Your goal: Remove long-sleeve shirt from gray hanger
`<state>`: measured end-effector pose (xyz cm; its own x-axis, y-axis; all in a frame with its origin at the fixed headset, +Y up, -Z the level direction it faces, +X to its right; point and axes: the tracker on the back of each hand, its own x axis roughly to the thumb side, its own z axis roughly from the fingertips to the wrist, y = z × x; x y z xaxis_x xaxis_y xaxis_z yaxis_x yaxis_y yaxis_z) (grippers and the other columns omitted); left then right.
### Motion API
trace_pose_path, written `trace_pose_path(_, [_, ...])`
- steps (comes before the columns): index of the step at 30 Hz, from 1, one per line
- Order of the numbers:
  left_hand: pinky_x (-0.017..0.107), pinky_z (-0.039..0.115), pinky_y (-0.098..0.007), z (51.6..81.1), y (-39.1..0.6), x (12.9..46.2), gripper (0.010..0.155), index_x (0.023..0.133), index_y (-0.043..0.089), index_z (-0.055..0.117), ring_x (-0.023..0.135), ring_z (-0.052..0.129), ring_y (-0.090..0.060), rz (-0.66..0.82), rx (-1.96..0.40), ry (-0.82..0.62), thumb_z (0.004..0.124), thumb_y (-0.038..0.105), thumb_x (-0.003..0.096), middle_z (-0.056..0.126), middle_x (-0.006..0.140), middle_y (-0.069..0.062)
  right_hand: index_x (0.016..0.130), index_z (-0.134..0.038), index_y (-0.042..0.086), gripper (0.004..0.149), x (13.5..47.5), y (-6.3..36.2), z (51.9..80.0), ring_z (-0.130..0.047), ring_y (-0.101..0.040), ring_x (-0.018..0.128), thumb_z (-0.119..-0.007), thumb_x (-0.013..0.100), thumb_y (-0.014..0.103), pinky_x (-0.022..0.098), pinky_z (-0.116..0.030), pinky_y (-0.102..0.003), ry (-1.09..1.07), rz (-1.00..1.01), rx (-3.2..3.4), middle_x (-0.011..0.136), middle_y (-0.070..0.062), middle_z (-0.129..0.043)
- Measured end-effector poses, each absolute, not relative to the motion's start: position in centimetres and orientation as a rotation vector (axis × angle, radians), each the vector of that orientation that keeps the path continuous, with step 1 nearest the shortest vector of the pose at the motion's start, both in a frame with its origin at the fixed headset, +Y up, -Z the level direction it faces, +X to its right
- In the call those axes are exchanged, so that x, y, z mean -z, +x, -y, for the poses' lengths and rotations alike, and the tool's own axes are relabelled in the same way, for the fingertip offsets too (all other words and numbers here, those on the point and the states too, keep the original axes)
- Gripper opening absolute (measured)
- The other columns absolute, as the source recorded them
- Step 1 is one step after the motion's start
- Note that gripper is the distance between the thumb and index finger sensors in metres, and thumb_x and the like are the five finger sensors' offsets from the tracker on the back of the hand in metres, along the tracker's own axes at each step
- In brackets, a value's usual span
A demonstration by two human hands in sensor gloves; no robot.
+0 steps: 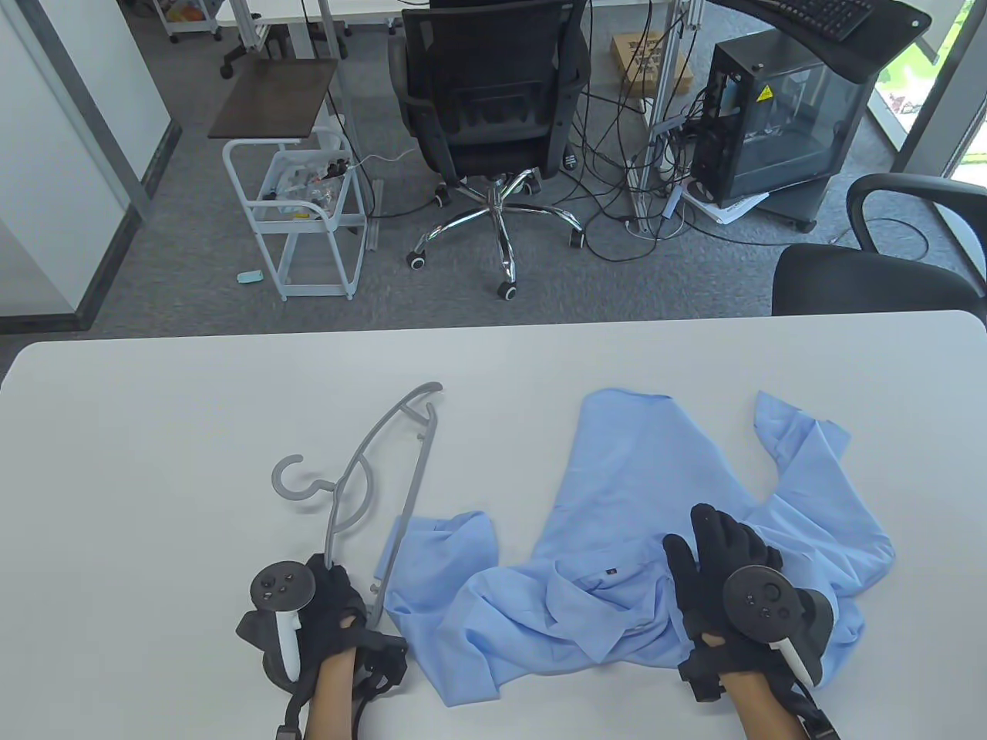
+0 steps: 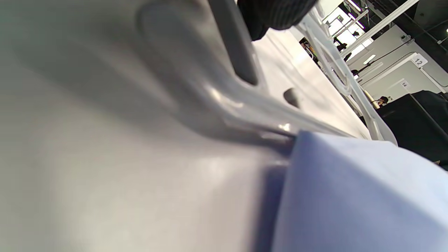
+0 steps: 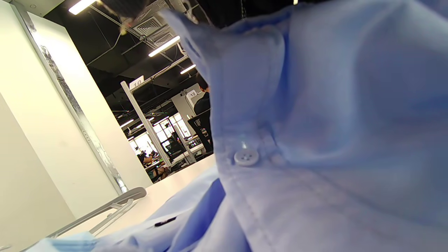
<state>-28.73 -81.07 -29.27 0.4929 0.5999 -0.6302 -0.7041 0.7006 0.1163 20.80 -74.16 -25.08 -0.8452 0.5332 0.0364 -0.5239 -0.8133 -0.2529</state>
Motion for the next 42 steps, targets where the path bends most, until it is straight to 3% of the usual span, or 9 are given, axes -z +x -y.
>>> trace_pose_path(42, [0.074,0.002,-0.057,81.26,-28.56,29.53,0.059,0.114,0.028,0.038,0.109,-0.007,-0.038,-0.692,-0.758,-0.247,0.061,0.033,0.0597,0.003,0.119,-0.007,0.113,-0.055,0.001,0.07,25.04,21.05,74.3,-0.051,-0.068,0.096,-0.062,0.065,0.051,0.059,-0.031,-0.085,-0.068,0.348,-2.544,0.108,-0.036,-0.057])
